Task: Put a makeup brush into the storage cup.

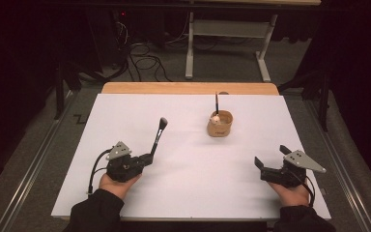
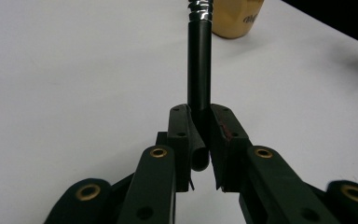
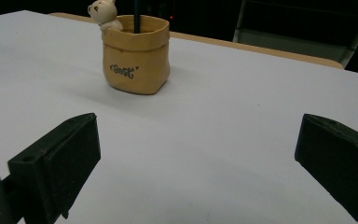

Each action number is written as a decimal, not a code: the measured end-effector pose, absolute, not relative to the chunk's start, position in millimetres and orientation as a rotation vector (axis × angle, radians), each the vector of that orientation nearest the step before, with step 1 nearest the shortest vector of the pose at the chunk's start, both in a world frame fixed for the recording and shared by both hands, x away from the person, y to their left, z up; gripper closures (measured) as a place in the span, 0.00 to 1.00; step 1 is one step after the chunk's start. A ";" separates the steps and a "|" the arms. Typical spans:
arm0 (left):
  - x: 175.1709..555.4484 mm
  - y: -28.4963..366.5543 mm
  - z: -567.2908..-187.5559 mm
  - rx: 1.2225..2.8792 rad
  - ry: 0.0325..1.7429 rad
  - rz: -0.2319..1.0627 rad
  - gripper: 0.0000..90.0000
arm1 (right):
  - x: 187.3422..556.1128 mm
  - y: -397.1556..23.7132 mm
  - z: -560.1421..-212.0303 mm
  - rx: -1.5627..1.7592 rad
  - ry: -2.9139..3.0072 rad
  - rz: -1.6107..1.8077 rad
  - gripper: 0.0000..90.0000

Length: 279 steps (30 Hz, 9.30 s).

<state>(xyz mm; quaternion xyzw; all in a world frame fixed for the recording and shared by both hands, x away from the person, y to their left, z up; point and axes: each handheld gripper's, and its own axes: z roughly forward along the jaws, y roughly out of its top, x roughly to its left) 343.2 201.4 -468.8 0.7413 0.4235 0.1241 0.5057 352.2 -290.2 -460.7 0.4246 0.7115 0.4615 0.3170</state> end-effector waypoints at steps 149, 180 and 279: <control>326.8 128.1 -456.3 1.705 0.745 0.384 0.88 | 356.0 -135.4 -416.3 0.872 2.074 1.802 0.35; 323.2 121.4 -457.7 1.715 0.719 0.377 0.88 | 354.8 -131.6 -419.3 0.906 2.053 1.912 0.53; 317.6 112.1 -460.4 1.752 0.653 0.370 0.88 | 358.0 -130.0 -425.3 0.981 2.104 2.037 0.88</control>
